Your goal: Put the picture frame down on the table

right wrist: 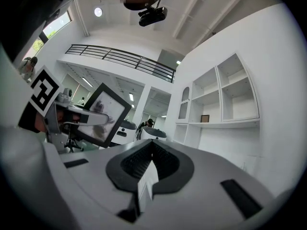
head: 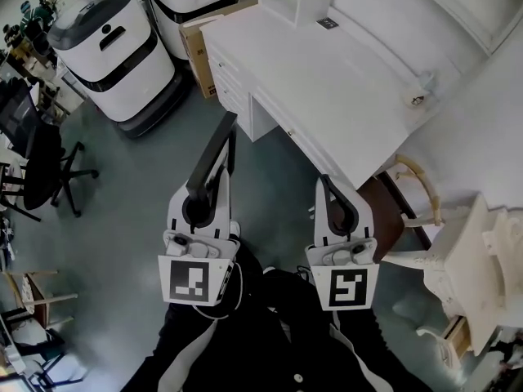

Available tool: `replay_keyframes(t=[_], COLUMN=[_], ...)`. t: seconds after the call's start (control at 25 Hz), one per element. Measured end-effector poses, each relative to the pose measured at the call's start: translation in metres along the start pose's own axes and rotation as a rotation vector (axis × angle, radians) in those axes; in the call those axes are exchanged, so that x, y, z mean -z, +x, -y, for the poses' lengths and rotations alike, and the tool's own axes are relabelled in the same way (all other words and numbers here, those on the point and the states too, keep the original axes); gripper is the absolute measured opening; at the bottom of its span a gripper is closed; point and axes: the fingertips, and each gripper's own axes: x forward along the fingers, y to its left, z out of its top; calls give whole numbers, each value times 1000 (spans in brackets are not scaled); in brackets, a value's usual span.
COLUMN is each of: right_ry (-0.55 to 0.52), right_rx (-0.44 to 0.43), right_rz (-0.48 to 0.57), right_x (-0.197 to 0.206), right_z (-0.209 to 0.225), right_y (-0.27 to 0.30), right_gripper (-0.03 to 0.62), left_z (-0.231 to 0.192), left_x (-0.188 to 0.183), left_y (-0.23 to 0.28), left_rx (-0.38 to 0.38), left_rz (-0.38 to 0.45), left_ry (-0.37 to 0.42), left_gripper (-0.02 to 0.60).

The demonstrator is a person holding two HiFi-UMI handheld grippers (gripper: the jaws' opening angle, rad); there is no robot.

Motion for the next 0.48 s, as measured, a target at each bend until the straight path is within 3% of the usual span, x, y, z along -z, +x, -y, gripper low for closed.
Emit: replay_keyframes(t=[0.48], right_ry=[-19], right_rx=[103], right_rz=[-59], right_x=[-2], right_z=[3], right_y=[102], right_gripper=[2], left_z=[-76], left_x=[8], left_y=[79], left_rx=[94], left_rz=[-31], left_ry=[-2], left_gripper=[14])
